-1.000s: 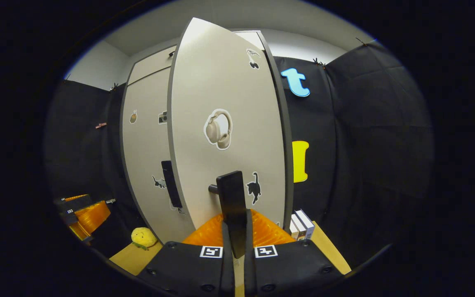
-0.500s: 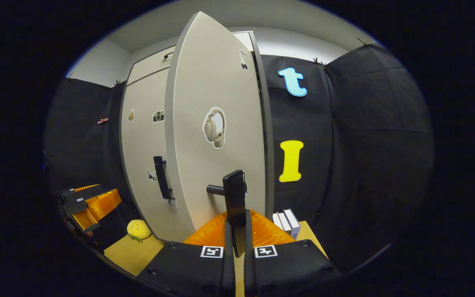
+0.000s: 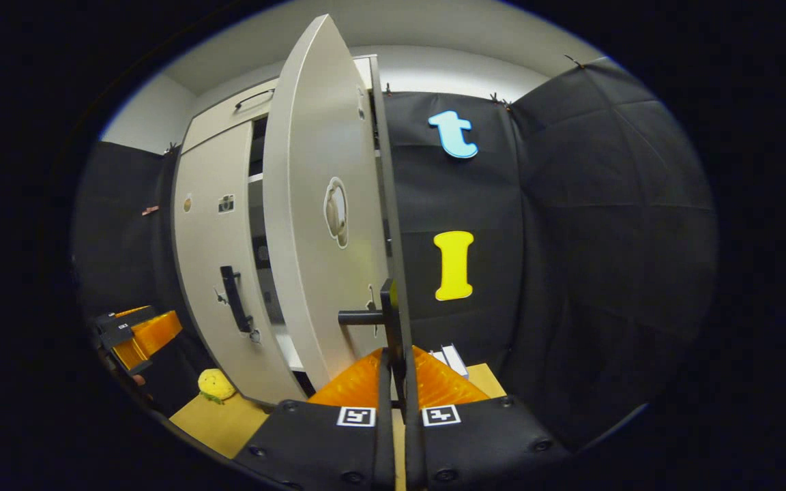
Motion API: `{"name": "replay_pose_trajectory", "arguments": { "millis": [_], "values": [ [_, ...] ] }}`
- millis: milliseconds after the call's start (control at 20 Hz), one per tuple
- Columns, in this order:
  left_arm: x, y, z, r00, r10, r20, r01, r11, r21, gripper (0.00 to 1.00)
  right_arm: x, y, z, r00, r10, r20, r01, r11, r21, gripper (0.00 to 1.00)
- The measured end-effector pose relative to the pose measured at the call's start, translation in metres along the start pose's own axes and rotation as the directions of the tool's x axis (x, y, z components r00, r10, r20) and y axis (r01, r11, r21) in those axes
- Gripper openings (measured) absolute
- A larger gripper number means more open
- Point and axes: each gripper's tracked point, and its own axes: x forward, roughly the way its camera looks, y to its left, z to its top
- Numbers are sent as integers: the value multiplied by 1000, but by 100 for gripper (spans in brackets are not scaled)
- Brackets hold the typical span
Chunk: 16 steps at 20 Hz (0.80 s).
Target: Open the right door of the double-door shoe cabinet with the right hand, and open the left door with the left hand.
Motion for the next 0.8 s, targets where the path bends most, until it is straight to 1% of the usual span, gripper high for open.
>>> {"name": "replay_pose_trajectory", "arguments": {
  "millis": [50,100,150,200,350,450,550,600,650,700,750,800],
  "values": [
    [0,-1,1,1000,0,1,0,1000,1,95,1,2,2,1000,22,-3,-22,1000,19,7],
    [1,-3,2,1000,0,1,0,1000,1,94,0,9,-2,998,52,-30,-50,997,54,6],
    [1,-4,3,1000,0,1,0,1000,2,94,-6,15,-1,998,62,-16,-60,995,83,6],
    [2,-6,2,1000,0,-1,0,1000,5,94,-5,19,-4,998,65,-24,-63,995,84,7],
    [5,-8,2,1000,1,-6,-1,1000,15,94,-4,9,0,998,62,-20,-60,996,67,7],
    [9,-8,0,1000,6,-11,-6,1000,23,94,-6,8,-2,998,59,-31,-56,996,69,11],
    [17,-8,-2,1000,7,-20,-6,1000,22,94,-14,3,-3,998,46,-35,-44,997,65,16],
    [21,-8,-3,1000,7,-24,-6,1000,22,94,-18,1,-4,998,42,-37,-39,997,64,25],
    [26,-8,-4,1000,8,-27,-8,1000,27,94,-22,-4,-4,999,31,-37,-29,998,61,30],
    [31,-6,-3,1000,11,-26,-10,999,36,94,-27,-9,-3,999,18,-31,-16,998,55,39],
    [36,-6,-4,1000,14,-25,-13,999,47,94,-30,-13,-1,1000,0,-24,1,999,46,44],
    [42,-5,-4,1000,14,-23,-13,999,53,94,-34,-16,1,1000,-5,-9,6,999,39,58]
  ]
}}
